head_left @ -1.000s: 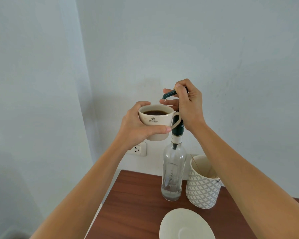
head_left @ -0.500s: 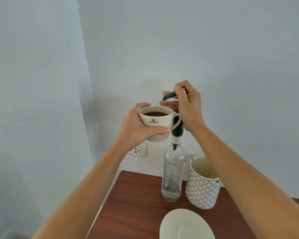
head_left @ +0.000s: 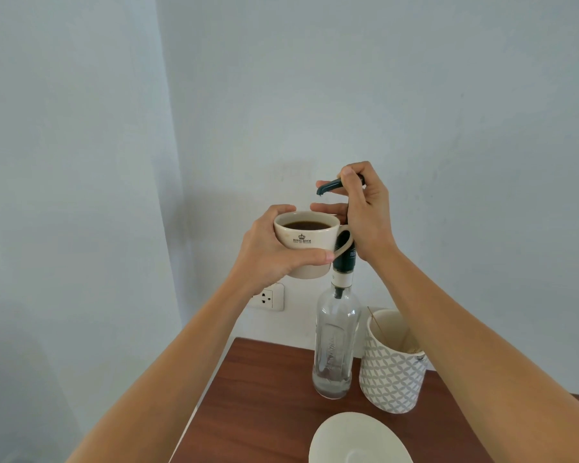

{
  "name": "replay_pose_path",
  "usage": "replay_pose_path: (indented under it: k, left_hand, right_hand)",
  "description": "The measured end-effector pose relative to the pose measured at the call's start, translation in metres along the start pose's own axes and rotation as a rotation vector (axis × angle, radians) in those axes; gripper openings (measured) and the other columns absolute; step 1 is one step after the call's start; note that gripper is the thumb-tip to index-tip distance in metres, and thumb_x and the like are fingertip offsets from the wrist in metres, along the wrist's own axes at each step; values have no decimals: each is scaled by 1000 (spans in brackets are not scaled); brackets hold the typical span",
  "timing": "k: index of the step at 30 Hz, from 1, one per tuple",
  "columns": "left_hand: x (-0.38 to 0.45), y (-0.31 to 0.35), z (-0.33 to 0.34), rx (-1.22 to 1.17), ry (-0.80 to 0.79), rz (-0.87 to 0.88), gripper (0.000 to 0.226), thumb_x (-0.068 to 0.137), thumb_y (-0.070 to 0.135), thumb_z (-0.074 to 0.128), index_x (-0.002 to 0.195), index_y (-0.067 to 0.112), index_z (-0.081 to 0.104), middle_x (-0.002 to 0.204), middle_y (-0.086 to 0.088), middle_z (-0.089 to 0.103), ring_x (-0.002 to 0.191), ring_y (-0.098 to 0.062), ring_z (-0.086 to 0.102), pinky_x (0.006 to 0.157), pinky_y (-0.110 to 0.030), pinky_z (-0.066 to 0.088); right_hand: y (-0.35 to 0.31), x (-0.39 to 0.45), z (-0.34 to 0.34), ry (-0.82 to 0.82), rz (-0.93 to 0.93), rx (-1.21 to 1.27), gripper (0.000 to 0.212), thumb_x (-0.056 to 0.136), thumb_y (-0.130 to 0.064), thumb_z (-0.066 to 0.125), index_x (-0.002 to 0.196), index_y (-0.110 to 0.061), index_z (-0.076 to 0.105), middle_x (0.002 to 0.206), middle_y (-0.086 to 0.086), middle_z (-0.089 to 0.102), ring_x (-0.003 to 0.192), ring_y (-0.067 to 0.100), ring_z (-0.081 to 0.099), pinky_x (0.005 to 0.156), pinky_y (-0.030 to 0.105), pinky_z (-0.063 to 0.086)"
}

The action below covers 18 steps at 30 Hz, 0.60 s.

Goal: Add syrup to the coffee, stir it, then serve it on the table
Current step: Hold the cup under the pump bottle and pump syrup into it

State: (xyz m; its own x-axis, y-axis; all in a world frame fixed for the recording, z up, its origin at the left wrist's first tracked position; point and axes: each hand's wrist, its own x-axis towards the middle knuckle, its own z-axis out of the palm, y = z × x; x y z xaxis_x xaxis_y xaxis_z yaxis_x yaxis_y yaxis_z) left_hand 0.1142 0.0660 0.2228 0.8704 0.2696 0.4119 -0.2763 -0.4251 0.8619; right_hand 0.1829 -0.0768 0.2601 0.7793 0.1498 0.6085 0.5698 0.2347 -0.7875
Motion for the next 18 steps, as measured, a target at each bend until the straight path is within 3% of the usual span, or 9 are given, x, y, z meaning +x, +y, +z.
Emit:
replay_pose_path:
  k: [7,18]
  left_hand:
    - [1,-2,-1,12,10,2,105,31,55,91,128,30,56,115,8,70,108,-16,68,91,-42,61]
    - [1,-1,0,3,5,0,104,31,54,90,127,31,57,112,11,70,105,-13,68,88,-37,61]
  right_hand:
    - [3,1,1,5,-5,23,16,104,-22,46,94,-10,51,76,-4,75,72,24,77,73,66,57]
    - [6,2,1,6,-12,8,17,103,-19,45,92,-9,52,72,-9,73,73,23,78,72,66,57]
